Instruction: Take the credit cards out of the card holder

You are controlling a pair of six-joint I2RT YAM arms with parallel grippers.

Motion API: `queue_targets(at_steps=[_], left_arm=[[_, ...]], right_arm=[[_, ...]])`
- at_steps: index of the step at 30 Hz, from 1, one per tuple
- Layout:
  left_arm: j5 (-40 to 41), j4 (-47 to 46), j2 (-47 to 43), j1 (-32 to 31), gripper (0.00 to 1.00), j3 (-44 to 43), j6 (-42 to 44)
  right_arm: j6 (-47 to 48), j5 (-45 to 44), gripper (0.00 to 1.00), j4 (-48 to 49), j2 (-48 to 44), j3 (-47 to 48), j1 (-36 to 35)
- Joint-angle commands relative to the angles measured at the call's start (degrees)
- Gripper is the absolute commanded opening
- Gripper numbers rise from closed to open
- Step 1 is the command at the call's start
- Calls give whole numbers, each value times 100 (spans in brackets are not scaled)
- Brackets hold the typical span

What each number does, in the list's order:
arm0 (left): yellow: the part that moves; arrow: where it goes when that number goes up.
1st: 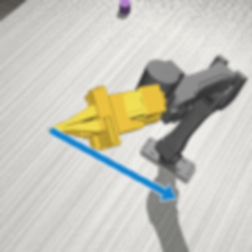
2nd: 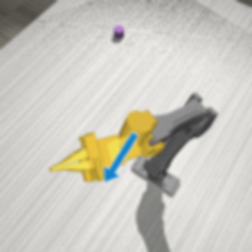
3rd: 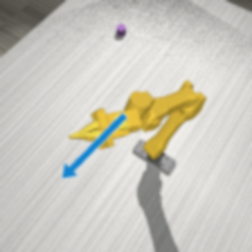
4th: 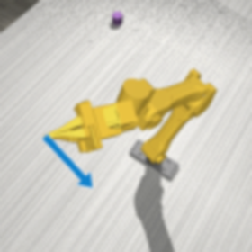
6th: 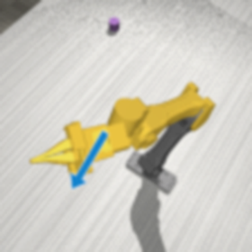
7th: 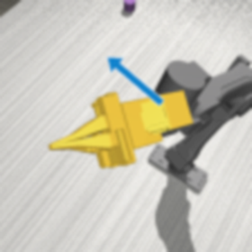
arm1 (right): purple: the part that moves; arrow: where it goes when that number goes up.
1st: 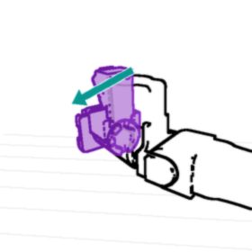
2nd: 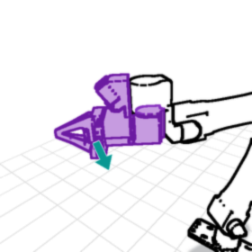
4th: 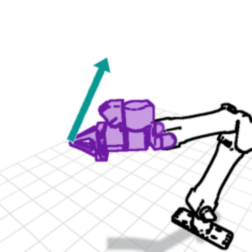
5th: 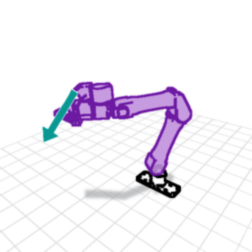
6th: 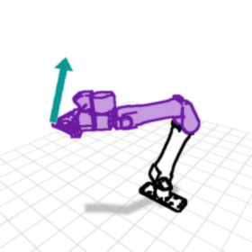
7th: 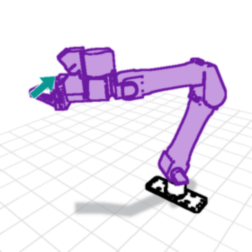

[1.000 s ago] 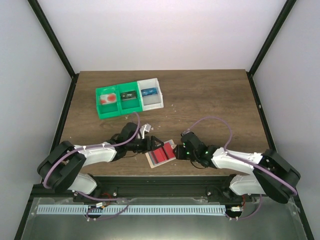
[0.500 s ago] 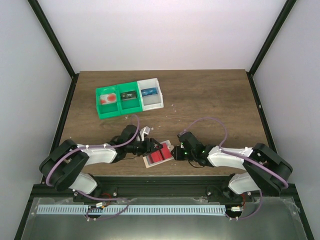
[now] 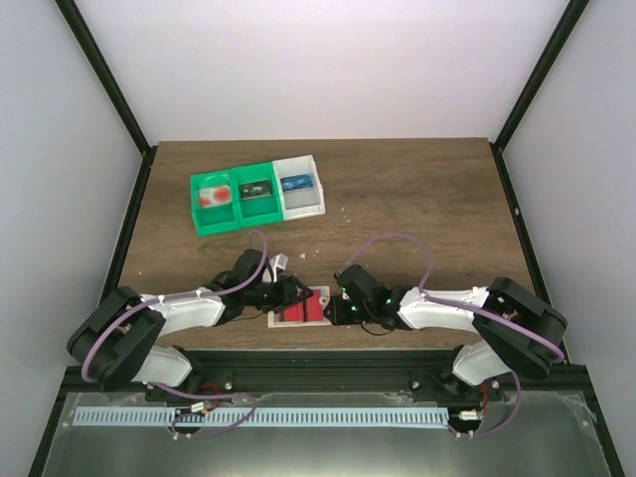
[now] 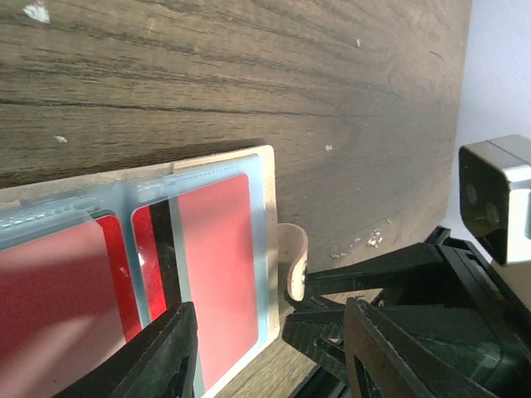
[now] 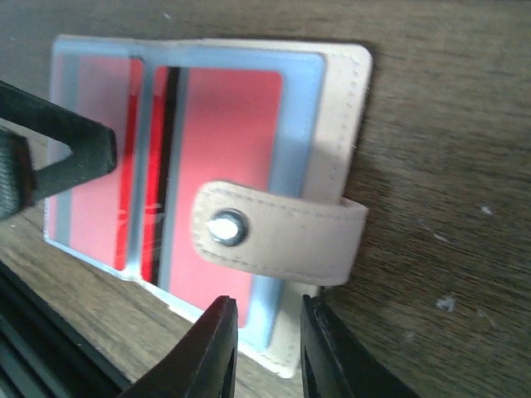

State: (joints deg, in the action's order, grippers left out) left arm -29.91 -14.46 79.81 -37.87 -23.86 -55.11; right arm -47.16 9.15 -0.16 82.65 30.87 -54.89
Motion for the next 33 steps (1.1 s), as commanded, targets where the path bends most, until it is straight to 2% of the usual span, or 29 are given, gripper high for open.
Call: queue_targets(at_steps=[1, 5, 16, 23, 27, 33], left_arm=[[121, 157, -274, 69, 51, 88, 57], [-285, -243, -256, 327, 51, 347, -186], [-349, -626, 39, 350, 51, 535, -239], [-390, -923, 230, 350, 50, 575, -211], [-399, -1055, 377, 343, 46, 594, -218], [-367, -1252, 549, 290, 45, 625, -238]], right_arm=[[-16, -38, 23, -458, -238, 468, -30], [-116, 116, 21, -157, -222, 414, -30], [-228, 44, 19, 123, 357, 311, -30], [-310, -17, 17, 204, 423, 57, -30], [-328, -18, 16, 242, 444, 38, -30], [-332, -36, 16, 251, 436, 13, -30]])
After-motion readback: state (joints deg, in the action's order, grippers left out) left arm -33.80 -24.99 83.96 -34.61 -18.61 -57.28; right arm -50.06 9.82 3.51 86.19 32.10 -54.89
